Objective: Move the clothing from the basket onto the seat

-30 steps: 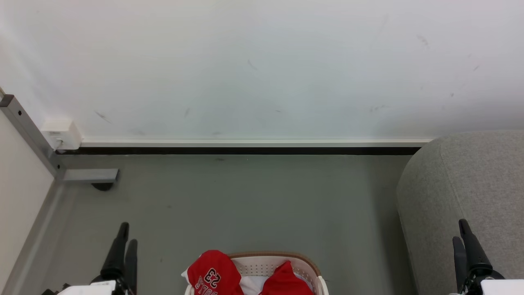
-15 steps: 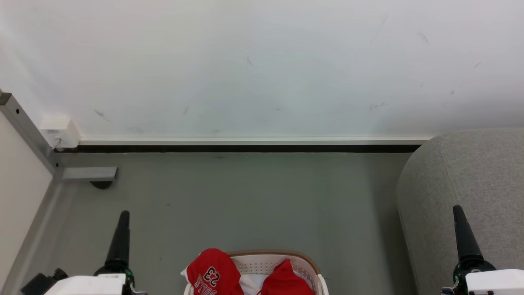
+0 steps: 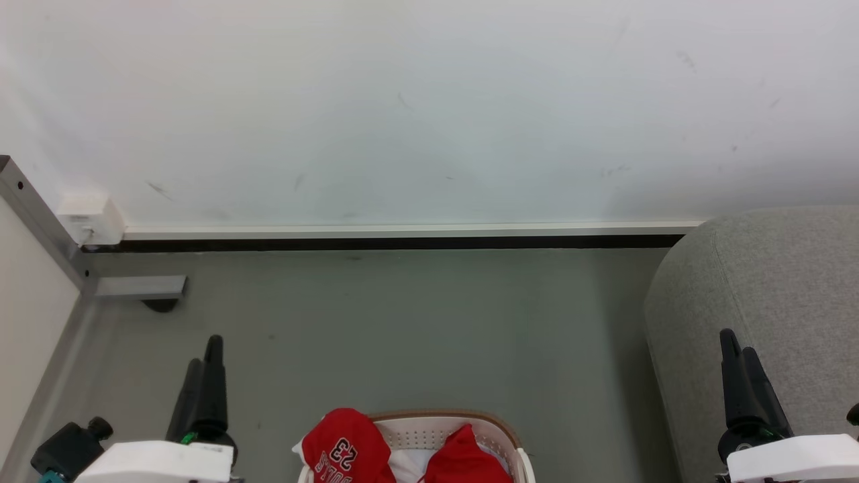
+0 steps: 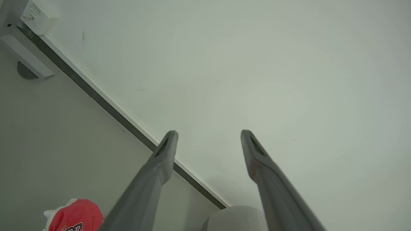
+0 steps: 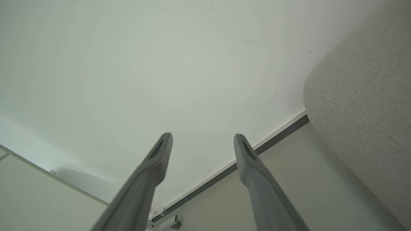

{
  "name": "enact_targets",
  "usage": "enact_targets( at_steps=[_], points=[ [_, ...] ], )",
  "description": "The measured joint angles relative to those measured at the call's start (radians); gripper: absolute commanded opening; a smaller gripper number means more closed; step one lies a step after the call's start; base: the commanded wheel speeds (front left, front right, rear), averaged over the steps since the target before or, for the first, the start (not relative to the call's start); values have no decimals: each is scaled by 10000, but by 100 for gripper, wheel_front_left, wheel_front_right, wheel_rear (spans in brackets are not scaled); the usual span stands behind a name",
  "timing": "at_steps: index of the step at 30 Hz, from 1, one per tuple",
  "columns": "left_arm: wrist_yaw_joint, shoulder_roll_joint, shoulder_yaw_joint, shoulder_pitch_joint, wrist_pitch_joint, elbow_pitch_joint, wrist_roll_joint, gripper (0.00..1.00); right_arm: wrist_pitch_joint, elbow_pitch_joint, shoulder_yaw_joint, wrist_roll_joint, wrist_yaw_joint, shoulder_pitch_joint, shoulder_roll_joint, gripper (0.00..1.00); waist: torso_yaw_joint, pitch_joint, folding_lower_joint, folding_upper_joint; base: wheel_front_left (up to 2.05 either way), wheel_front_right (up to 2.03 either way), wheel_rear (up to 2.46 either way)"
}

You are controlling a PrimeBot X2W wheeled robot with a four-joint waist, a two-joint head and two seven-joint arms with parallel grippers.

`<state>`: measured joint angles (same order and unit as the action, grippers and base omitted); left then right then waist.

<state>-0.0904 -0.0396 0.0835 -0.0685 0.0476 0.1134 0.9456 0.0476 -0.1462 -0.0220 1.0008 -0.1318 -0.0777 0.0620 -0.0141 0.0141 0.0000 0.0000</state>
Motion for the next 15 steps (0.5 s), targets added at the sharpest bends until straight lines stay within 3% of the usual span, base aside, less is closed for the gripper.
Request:
enact_targets(
  at_steps=[15],
  points=[
    [403, -276, -451, 310, 510, -194, -2742, 100, 510, -59, -322, -2755, 0, 1, -8, 100, -45, -78, 0, 0, 0, 0, 0]
  ],
)
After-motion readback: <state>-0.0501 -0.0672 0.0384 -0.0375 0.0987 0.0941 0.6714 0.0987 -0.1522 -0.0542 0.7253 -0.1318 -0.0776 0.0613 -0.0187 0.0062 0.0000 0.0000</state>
